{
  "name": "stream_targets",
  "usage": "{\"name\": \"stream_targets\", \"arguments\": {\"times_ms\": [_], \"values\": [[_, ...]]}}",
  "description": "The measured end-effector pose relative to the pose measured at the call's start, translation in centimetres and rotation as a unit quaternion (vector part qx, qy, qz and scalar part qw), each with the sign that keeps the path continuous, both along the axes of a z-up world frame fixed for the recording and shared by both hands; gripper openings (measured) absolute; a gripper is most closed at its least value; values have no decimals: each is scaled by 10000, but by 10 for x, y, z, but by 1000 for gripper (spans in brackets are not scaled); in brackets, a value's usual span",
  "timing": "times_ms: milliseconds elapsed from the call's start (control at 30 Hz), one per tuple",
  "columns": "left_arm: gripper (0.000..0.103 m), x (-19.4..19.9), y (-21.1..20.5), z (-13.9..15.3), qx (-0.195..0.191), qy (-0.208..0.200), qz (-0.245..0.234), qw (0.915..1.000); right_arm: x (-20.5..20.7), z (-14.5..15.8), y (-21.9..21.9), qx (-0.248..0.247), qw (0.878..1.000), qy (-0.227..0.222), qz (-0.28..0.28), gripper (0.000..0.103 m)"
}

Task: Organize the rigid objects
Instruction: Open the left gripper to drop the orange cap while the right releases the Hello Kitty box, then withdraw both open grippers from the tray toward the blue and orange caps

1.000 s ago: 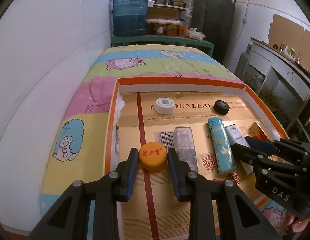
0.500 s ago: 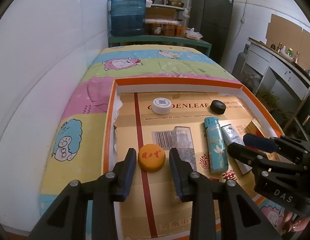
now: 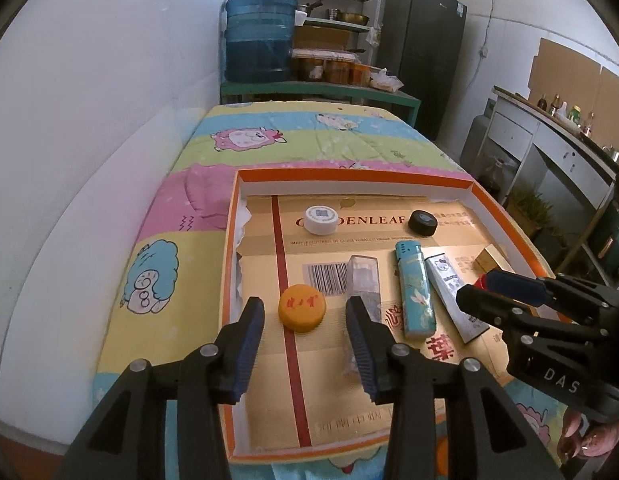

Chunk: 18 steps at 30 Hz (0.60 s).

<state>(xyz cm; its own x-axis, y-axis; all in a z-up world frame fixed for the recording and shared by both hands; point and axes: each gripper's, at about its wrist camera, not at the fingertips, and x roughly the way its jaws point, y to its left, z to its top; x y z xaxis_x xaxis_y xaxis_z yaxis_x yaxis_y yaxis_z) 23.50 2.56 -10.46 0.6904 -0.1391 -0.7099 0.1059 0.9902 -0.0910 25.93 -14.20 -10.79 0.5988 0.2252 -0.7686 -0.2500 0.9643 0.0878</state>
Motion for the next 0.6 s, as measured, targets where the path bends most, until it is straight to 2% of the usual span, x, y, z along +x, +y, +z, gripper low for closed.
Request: {"name": "stream_targets", "arguments": {"times_ms": [600], "values": [[42, -52, -4, 32, 9, -253, 37, 9997, -44, 30, -2, 26, 9998, -212, -14, 41]]}}
